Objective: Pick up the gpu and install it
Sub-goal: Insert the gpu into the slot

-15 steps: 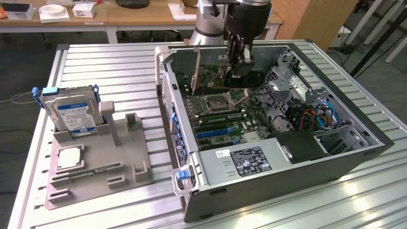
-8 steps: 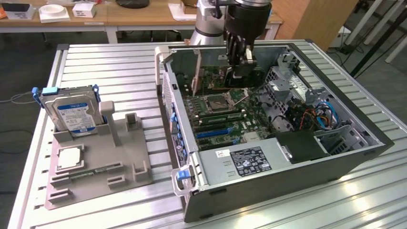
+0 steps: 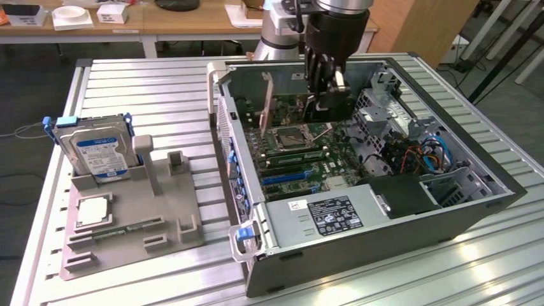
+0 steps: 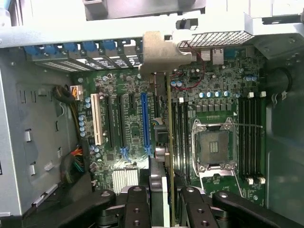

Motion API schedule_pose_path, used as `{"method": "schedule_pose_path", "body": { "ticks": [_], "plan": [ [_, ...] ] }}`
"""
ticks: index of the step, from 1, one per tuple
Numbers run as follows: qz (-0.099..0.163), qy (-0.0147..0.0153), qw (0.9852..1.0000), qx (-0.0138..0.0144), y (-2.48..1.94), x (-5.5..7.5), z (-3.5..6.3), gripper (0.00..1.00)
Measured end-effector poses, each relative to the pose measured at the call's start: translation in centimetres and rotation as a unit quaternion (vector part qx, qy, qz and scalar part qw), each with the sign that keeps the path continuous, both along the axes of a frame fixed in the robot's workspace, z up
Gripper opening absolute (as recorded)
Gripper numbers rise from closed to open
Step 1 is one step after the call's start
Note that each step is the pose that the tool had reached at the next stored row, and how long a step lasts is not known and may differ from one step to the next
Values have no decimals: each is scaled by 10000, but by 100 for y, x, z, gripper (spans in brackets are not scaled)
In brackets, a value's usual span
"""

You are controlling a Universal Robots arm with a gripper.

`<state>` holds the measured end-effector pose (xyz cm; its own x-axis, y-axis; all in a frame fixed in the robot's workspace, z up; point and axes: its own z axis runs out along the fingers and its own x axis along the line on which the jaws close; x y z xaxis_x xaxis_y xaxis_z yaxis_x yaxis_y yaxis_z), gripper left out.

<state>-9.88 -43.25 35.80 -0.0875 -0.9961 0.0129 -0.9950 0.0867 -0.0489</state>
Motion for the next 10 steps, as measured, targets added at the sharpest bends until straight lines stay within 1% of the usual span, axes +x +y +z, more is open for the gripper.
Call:
{"method": "schedule_pose_path", "body": {
  "ticks": [3,10],
  "plan": [
    [24,0,10000,0,-18,0,-2,29],
    [40,0,10000,0,-21,0,-5,29]
  ]
}}
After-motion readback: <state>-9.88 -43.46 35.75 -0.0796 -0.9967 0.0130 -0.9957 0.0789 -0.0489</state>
